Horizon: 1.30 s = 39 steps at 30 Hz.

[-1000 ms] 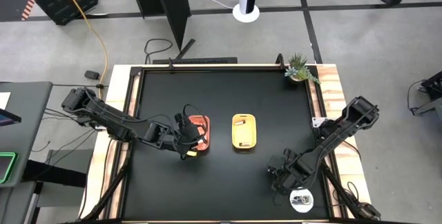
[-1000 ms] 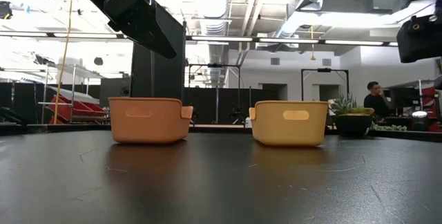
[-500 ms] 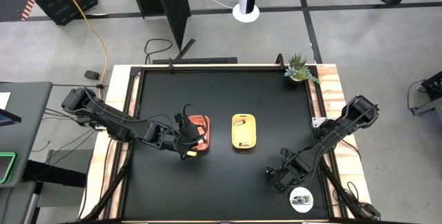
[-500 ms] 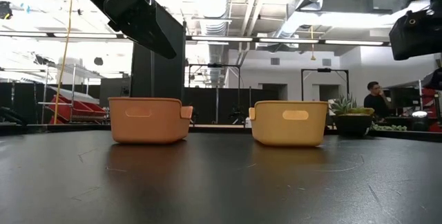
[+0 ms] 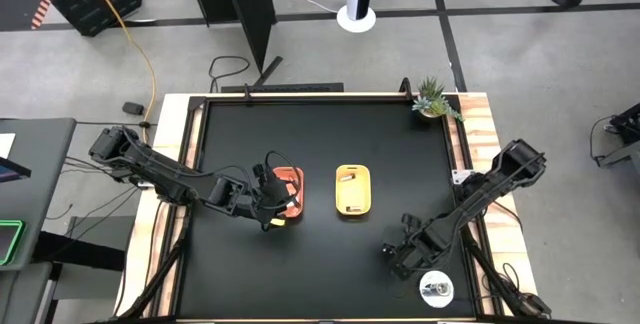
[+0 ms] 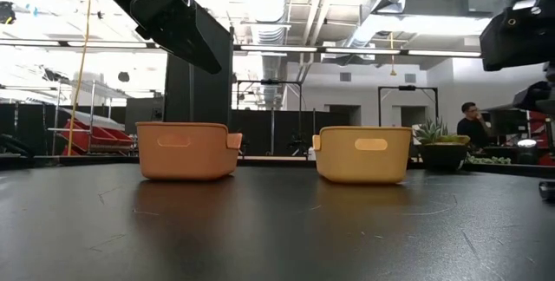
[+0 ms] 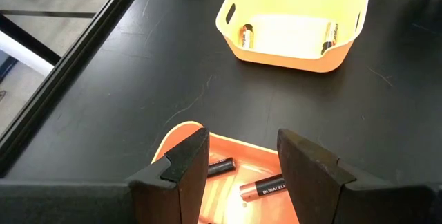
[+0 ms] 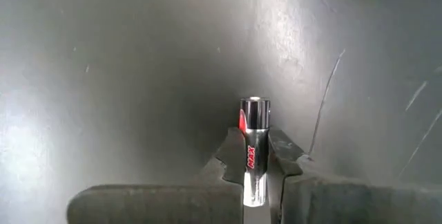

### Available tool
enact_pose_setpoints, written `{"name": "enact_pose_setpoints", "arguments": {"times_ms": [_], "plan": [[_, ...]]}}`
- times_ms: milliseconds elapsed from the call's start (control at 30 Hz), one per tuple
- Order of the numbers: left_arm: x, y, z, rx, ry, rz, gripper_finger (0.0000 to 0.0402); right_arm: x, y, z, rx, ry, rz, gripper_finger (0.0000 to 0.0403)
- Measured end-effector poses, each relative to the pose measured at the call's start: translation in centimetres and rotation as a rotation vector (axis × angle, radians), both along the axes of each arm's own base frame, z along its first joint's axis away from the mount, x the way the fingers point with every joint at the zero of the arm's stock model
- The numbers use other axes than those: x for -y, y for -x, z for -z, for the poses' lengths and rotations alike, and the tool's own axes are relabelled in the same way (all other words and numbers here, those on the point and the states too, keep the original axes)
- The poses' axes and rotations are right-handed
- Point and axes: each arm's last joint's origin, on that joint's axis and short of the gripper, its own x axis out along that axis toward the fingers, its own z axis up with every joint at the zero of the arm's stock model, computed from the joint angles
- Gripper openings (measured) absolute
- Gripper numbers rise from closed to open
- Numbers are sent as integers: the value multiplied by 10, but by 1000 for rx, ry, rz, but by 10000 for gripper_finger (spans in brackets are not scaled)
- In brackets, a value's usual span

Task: Sort batteries
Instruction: Put the silver battery into the yellow bin

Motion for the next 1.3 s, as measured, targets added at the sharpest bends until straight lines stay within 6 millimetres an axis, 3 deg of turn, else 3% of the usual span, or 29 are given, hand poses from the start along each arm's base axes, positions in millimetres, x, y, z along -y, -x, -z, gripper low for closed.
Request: {"name": "enact_pose_setpoints", "arguments": {"times_ms": [767, 1100, 1300], "plan": [[0, 0, 0, 0, 0, -1, 166, -4, -8, -9, 24, 35, -130, 26], [0, 0, 0, 0, 1, 0, 166, -1, -25, -27, 44, 64, -209, 26], [0, 0, 0, 0, 1, -1, 166, 6, -43, -49, 61, 113, -289, 26]]}}
